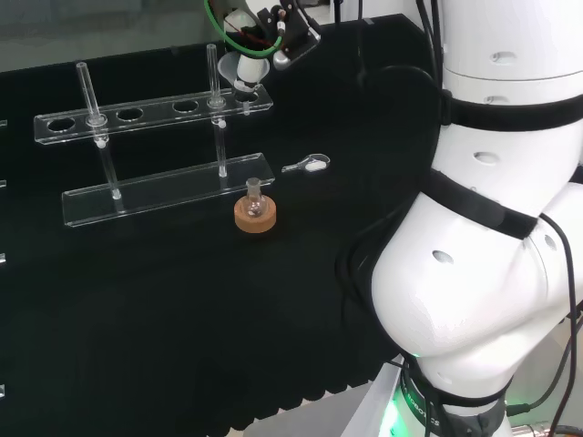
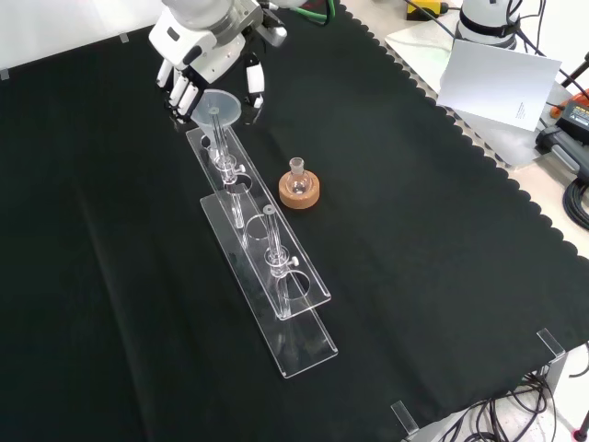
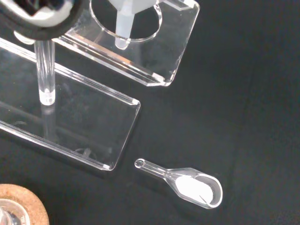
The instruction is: Pick up the funnel from the transparent funnel stand.
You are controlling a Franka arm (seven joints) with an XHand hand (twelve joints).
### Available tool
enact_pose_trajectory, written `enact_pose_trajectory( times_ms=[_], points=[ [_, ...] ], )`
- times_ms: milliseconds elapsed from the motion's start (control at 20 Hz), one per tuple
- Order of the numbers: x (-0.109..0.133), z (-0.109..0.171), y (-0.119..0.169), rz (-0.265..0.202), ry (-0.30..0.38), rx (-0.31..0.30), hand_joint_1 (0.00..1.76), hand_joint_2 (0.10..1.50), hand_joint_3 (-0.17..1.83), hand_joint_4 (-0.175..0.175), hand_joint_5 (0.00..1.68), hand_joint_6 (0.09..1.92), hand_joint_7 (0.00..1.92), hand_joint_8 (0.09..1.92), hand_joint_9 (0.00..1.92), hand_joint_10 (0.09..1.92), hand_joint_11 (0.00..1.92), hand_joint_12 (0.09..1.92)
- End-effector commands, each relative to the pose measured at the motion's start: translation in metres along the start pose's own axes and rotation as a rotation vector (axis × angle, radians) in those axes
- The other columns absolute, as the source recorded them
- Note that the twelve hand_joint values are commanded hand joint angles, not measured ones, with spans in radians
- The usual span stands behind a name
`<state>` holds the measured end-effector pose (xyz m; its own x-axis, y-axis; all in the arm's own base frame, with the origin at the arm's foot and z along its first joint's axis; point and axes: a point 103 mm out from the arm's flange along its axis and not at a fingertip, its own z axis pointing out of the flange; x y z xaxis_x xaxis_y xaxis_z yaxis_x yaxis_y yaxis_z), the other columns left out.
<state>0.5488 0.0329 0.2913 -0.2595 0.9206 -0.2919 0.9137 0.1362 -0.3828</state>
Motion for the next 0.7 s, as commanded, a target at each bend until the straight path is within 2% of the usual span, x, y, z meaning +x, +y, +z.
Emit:
enact_pose_trajectory(
  times_ms=[50,700],
  points=[
    [-0.007,-0.023,-0.019,0.015,-0.008,0.020,0.95,0.71,0.68,0.015,0.69,0.66,0.67,0.63,1.05,0.40,0.59,1.28],
    [-0.021,-0.062,-0.075,0.060,-0.003,-0.008,0.92,0.72,0.70,0.009,0.68,0.69,0.66,0.63,1.05,0.39,0.61,1.26]
  ],
)
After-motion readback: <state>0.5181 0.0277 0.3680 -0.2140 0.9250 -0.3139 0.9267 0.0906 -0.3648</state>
